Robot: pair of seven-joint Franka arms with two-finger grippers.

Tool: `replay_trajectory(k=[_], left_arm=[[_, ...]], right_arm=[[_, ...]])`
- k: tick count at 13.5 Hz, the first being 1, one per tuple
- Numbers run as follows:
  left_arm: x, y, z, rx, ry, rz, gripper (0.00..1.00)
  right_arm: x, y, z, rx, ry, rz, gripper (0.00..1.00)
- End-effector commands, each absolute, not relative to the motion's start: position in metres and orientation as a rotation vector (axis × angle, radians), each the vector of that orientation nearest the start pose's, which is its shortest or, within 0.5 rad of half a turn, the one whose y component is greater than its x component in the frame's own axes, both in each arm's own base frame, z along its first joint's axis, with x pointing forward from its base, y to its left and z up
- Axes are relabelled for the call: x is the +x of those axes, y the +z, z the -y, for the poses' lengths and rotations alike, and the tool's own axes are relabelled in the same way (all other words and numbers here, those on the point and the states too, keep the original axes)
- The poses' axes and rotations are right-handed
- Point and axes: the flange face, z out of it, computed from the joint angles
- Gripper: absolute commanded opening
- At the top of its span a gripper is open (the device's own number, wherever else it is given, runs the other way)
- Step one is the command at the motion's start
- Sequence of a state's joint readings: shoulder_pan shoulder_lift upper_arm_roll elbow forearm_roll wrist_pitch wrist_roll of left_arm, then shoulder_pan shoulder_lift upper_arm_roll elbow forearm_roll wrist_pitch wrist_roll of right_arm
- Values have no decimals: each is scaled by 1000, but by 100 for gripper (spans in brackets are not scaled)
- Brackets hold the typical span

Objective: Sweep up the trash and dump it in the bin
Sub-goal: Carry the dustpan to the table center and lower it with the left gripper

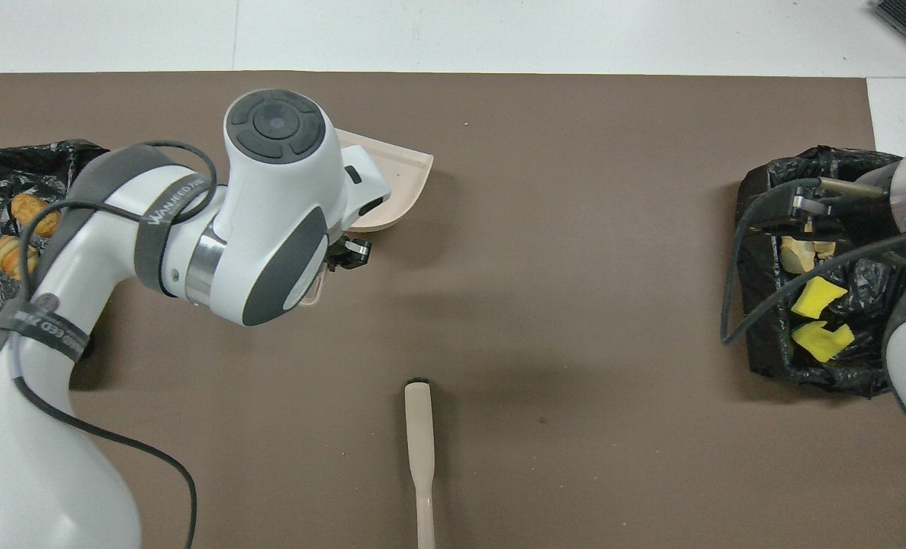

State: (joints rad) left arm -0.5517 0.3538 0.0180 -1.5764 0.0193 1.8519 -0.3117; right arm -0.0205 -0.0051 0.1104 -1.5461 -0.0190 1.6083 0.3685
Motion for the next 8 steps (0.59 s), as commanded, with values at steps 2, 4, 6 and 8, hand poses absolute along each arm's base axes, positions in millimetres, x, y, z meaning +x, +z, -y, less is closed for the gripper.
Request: replay_trajectory(k=[2, 4, 6, 8], left_arm=[[541, 404, 347, -3146, 115, -240, 0], [524, 385, 354, -3163, 121, -234, 0], [498, 379, 372, -3188, 73, -255, 0], [488, 376, 375, -3203, 76, -208, 0]], right_arm=[[550, 644, -38, -3100, -92, -426, 100], [550, 644, -38, -3100, -92, -423, 100], [550, 644, -38, -3100, -92, -426, 100], [550, 644, -39, -3100, -92, -421, 100]])
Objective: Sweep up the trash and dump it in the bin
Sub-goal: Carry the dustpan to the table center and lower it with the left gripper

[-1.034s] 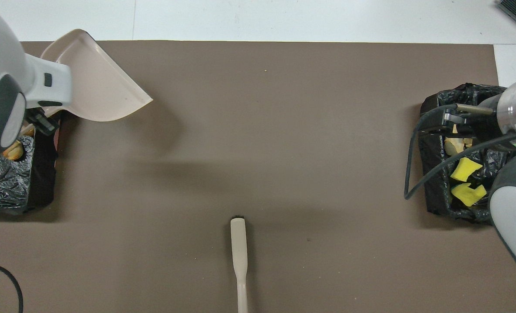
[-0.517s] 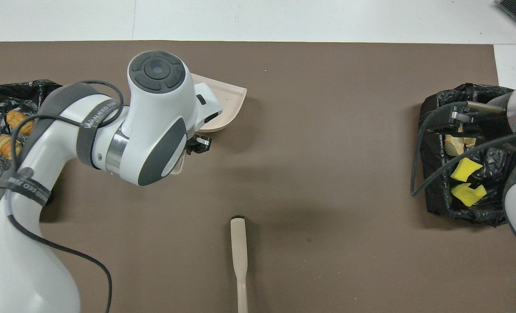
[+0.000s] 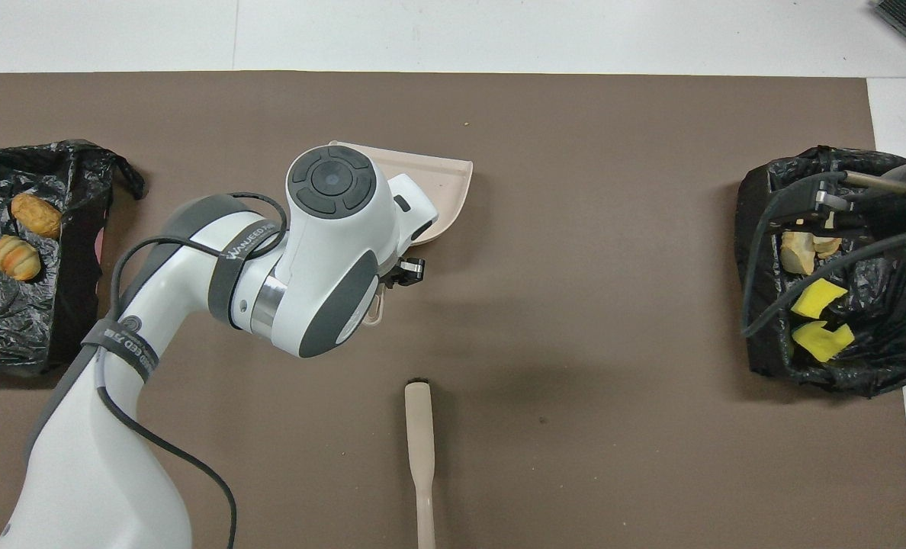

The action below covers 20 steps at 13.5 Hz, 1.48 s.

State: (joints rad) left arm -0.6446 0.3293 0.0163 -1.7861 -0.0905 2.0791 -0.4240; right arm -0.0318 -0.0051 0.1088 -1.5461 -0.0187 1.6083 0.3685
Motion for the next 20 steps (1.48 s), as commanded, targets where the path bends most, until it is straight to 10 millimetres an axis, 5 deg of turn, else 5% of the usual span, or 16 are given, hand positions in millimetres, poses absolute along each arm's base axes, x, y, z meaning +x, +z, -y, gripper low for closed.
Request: replay_trajectory(k=[1, 10, 12, 13, 15, 20], left_arm=[[485, 374, 375, -3207, 74, -163, 0], [468, 362, 367, -3234, 12, -92, 0], [475, 365, 367, -3240, -2, -65, 81], [476, 364, 365, -3235, 9, -61, 91], [481, 367, 356, -3220, 42, -39, 100], [514, 396, 326, -3218, 8, 59, 100]], right_arm=[[550, 644, -38, -3100, -92, -423, 100], [550, 644, -38, -3100, -92, -423, 100], [550, 644, -38, -3100, -92, -423, 100], [550, 644, -38, -3100, -92, -423, 100], [550, 644, -38, -3100, -92, -426, 100], [550, 644, -39, -3100, -92, -421, 100]])
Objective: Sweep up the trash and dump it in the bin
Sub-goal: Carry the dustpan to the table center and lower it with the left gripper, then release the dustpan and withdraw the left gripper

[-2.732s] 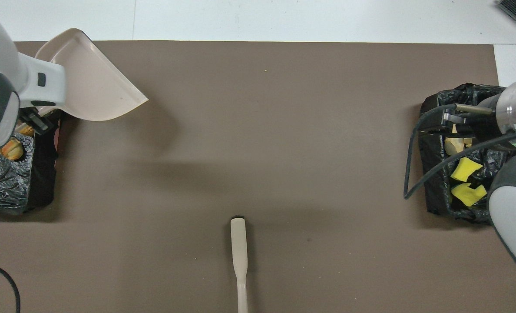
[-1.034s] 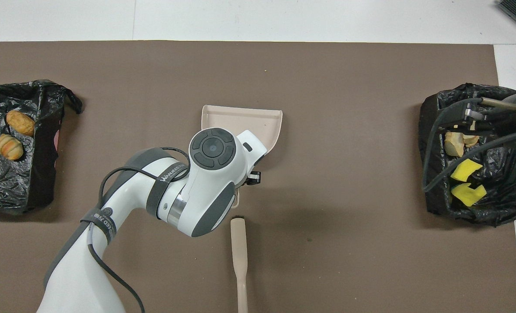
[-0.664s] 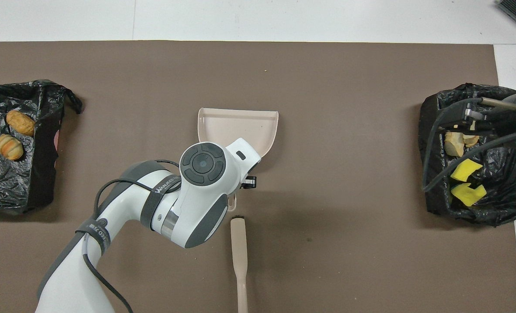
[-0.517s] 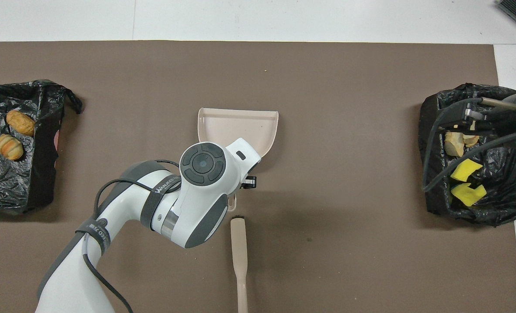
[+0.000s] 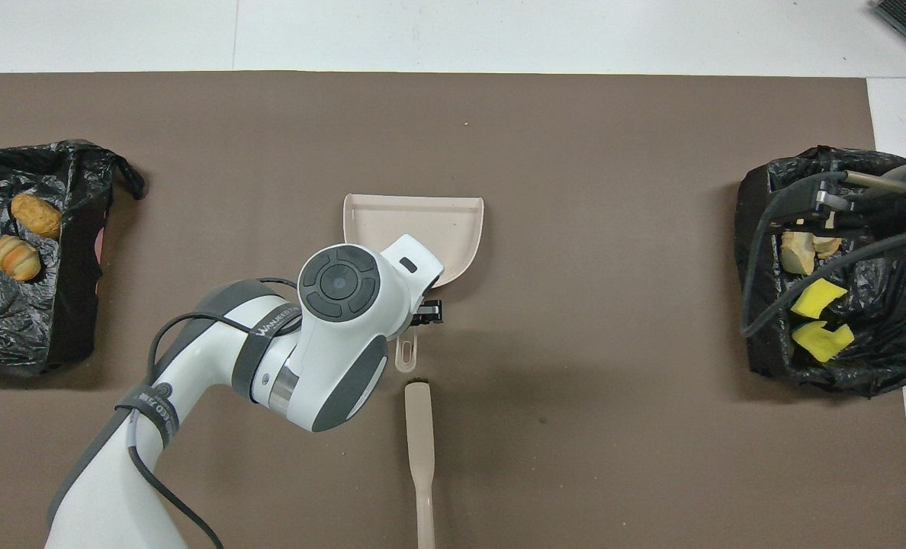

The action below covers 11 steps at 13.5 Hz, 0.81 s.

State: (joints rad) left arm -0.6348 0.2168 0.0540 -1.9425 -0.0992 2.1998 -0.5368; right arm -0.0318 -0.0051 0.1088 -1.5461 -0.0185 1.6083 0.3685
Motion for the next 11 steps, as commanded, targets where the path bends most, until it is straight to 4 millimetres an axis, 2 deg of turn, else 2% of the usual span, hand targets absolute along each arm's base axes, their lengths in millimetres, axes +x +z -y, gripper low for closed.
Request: replay_trajectory(k=[1, 4, 6, 9, 11], left_arm=[[524, 410, 315, -3218, -14, 86, 100], [546, 450, 269, -3230, -96, 199, 100], [558, 480, 227, -3217, -184, 234, 100], [557, 510, 162, -3212, -136, 122, 100], [555, 519, 117, -3211, -83, 87, 100]], right_arm=[[550, 644, -38, -3100, -92, -423, 100], [550, 644, -38, -3100, -92, -423, 100], [550, 644, -38, -3100, -92, -423, 100], [550, 644, -38, -3100, -92, -423, 100], [550, 644, -38, -3100, -92, -423, 100]])
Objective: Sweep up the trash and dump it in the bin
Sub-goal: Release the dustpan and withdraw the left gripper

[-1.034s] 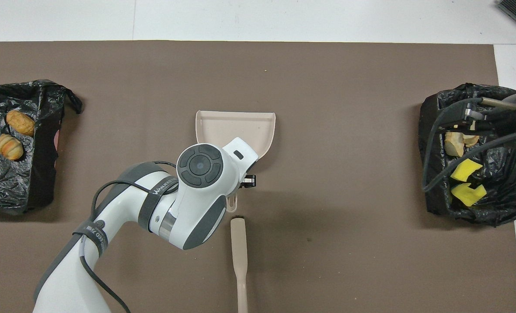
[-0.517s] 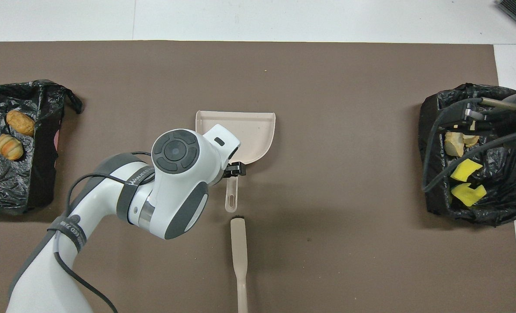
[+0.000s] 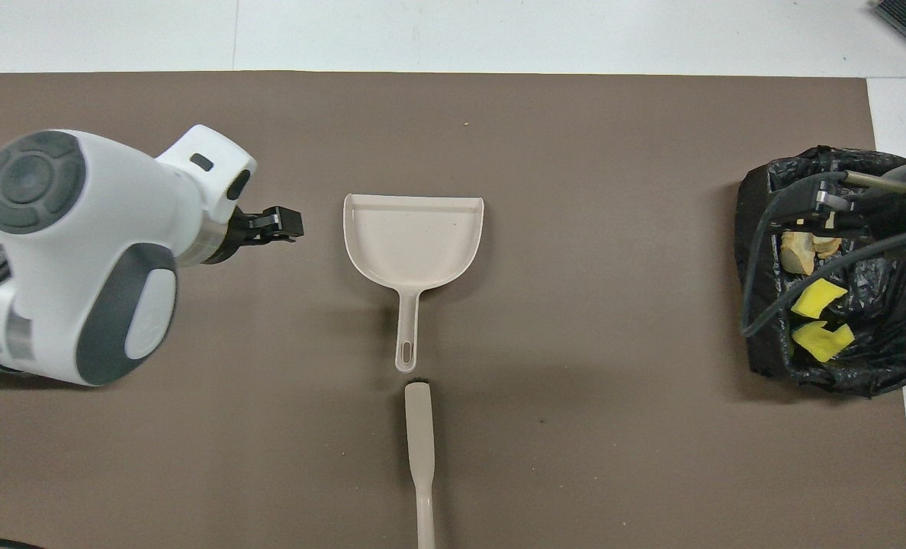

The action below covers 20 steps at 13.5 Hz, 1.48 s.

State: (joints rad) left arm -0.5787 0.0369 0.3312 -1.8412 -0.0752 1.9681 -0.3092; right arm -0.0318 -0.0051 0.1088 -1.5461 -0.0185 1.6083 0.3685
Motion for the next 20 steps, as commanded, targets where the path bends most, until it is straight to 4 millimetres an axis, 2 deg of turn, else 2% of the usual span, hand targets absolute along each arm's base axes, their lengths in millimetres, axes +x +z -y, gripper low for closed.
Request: replay_trajectory(k=[1, 4, 6, 8, 10, 11, 12, 13, 16, 17, 20], left_arm=[[555, 522, 103, -3212, -80, 59, 100], [555, 537, 50, -3216, -96, -12, 100], [553, 545, 29, -3215, -105, -47, 100], [555, 551, -8, -3199, -128, -47, 100], [555, 552, -26, -3195, -135, -26, 100], [557, 552, -27, -3190, -135, -22, 100], [556, 563, -37, -3181, -166, -1, 100], [555, 570, -59, -3165, -158, 51, 100], [554, 617, -56, -3158, -174, 41, 100], [552, 631, -44, -3156, -171, 10, 100], [542, 645, -23, -3136, -108, -48, 100]], right_arm=[[550, 644, -38, -3100, -92, -423, 100], [550, 644, -38, -3100, -92, -426, 100], [550, 644, -39, -3100, -92, -421, 100], [550, 644, -38, -3100, -92, -423, 100], [550, 644, -38, -3100, -92, -423, 100], [550, 644, -38, -3100, -92, -423, 100], [550, 644, -38, -3100, -92, -426, 100], [550, 644, -38, -3100, -92, -423, 100], [550, 644, -38, -3100, -92, -423, 100], [550, 644, -38, -3100, -92, -423, 100], [550, 644, -38, -3100, -92, -423, 100]])
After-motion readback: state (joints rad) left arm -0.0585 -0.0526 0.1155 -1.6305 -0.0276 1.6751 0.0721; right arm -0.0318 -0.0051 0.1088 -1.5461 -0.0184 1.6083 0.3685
